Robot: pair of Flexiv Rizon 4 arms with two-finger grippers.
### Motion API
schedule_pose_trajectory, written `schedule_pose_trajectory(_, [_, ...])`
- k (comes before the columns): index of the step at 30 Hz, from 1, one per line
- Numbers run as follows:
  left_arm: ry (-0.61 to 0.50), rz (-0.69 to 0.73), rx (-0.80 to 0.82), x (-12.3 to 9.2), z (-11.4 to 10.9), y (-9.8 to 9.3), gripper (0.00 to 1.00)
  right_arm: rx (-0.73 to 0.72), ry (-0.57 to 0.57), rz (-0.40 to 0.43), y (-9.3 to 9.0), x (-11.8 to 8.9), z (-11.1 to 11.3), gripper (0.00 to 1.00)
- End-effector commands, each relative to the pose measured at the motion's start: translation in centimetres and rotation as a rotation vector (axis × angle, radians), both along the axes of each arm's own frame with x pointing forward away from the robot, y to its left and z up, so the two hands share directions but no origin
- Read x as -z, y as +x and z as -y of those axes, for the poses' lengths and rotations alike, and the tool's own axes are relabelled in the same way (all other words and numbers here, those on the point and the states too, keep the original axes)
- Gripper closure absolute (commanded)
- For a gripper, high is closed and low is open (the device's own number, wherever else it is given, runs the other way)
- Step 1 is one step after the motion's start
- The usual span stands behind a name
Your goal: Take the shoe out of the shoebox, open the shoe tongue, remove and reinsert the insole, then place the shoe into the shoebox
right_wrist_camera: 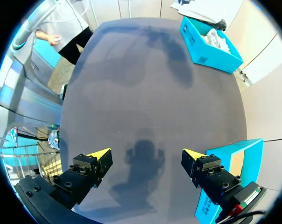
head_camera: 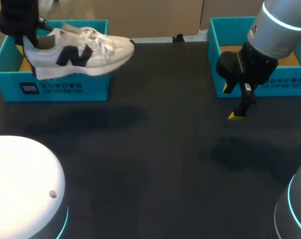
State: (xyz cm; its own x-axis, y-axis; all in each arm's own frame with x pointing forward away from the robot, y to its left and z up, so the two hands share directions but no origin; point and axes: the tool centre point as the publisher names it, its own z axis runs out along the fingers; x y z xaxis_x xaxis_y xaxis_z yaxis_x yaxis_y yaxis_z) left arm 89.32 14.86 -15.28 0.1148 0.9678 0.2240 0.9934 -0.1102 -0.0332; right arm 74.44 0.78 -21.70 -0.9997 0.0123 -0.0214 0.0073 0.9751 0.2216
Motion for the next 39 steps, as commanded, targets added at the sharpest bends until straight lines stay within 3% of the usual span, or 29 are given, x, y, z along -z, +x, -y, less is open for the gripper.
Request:
schedule_pose_trajectory(1, [0.009,0.030,0.018,0.4,1.6,-2.2,1.00,0.000,-0.001,-0.001,0.1,0.1,0.0,0.00])
schedule_pose_trajectory(19, [-0.075,-0.028,0.093,0.9,6.1,-7.1,1.00,0.000,-0.001,-0.001,0.1,0.1,0.0,0.00])
schedule_pose_trajectory(28, [-0.066,-0.036,0.143,1.8,9.8,-9.9,1.00,0.000,-0.001,-0.001,0.1,0.1,0.0,0.00])
schedule_pose_trajectory(39, [-0.076,-0.048,0.160,2.8,13.4,-11.5,1.00,0.000,-0.001,-0.001,0.1,0.1,0.0,0.00])
